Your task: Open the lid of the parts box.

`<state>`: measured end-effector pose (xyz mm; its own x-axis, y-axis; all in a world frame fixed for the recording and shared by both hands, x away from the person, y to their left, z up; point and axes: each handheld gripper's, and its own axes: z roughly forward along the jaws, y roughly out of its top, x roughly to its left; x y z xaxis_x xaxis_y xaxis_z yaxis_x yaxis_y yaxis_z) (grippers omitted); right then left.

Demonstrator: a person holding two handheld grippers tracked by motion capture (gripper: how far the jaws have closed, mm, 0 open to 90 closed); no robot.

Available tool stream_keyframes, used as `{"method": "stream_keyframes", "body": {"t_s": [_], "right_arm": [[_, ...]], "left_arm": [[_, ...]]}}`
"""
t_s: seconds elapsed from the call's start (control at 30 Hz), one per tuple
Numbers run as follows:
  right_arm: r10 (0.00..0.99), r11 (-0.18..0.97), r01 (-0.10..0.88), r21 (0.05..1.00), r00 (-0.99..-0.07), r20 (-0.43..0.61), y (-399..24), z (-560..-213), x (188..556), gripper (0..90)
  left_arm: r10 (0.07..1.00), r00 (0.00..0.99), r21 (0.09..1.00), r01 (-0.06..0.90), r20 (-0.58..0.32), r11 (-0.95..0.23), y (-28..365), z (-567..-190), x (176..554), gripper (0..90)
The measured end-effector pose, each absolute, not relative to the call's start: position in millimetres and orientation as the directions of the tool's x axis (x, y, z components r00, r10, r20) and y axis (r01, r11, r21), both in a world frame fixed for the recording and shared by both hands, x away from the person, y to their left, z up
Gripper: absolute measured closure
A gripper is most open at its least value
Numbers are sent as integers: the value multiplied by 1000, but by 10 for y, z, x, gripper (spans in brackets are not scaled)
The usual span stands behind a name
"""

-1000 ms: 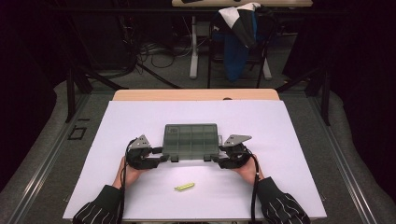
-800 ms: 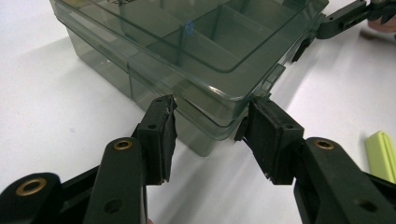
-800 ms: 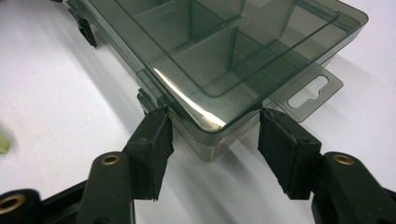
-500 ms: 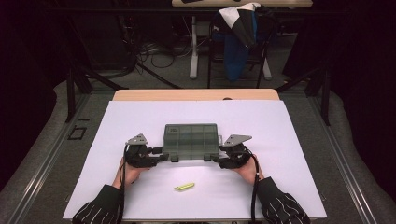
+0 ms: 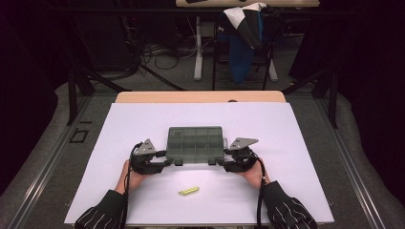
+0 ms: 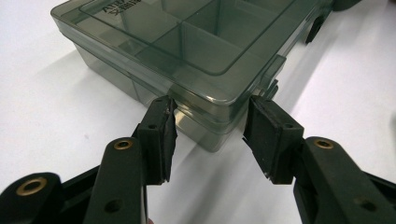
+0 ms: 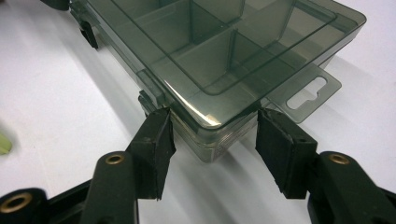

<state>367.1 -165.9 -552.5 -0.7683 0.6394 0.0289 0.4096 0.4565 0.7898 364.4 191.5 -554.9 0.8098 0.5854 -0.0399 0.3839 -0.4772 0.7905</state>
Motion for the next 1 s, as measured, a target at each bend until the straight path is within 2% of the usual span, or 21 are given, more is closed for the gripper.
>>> {"method": "stream_keyframes", "body": {"t_s": [0.17, 0.3, 0.57, 0.7, 0.77, 0.8, 0.87, 1.0], "right_arm": [[643, 458, 406, 791, -766, 21, -1653, -5525, 3664, 462], [637, 498, 378, 781, -770, -34, -1616, -5517, 3635, 455], [647, 461, 408, 788, -762, 17, -1645, -5519, 3654, 471], [642, 455, 412, 789, -766, 30, -1658, -5519, 3664, 476], [640, 463, 413, 784, -768, 27, -1658, -5512, 3666, 475], [634, 476, 404, 781, -773, 14, -1656, -5502, 3666, 477], [633, 474, 403, 783, -774, 16, -1657, -5505, 3667, 465], [633, 473, 403, 784, -774, 16, -1656, -5511, 3666, 466]], "left_arm": [[588, 807, 791, 399, -62, -464, 1926, -5553, 3651, 526], [587, 804, 790, 417, -90, -450, 1943, -5555, 3667, 526], [596, 787, 777, 470, -156, -418, 1958, -5543, 3693, 525], [597, 788, 775, 470, -153, -422, 1955, -5538, 3693, 524], [602, 792, 770, 445, -100, -457, 1920, -5528, 3671, 517], [607, 792, 761, 435, -68, -481, 1888, -5530, 3662, 469], [608, 793, 761, 419, -41, -495, 1867, -5539, 3654, 455], [607, 794, 779, 409, -46, -476, 1881, -5526, 3641, 497]]}}
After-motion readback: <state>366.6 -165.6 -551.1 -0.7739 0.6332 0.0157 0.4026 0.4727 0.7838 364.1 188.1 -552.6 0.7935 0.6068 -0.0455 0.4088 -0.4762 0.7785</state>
